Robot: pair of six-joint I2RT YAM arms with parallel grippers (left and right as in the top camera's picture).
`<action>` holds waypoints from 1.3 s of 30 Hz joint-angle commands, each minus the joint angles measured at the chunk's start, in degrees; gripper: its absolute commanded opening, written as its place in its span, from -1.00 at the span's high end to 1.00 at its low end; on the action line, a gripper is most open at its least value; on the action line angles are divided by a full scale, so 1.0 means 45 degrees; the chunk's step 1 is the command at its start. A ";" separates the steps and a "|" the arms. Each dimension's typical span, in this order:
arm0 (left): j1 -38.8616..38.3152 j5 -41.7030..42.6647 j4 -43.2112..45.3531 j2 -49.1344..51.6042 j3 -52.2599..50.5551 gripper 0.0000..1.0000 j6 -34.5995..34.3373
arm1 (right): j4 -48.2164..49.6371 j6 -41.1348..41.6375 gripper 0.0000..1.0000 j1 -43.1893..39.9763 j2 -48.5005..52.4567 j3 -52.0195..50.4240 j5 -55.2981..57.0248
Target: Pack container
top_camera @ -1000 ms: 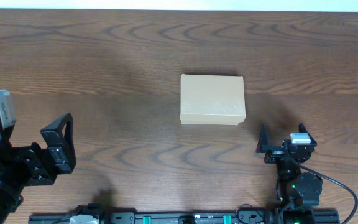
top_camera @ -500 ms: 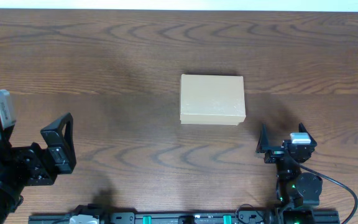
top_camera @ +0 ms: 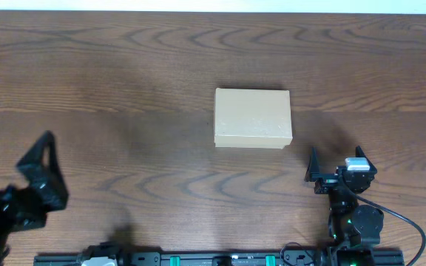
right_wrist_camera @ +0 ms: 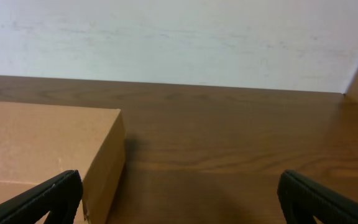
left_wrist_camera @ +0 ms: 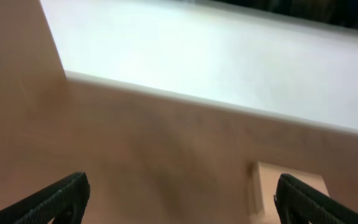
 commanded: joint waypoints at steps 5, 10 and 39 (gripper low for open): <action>0.0903 0.3827 0.4347 -0.2278 -0.3910 -0.90 0.5440 | -0.0053 -0.0102 -0.98 -0.0112 -0.0078 -0.0019 0.0126; 0.0903 0.4755 0.9510 -0.4488 -0.8767 -0.90 0.6067 | -0.0053 -0.0107 -0.98 -0.0112 -0.0078 -0.0019 0.0126; 0.0928 -0.0631 1.6368 -1.1744 -2.5558 -0.90 -0.1389 | -0.0053 -0.0107 -0.98 -0.0112 -0.0078 -0.0019 0.0126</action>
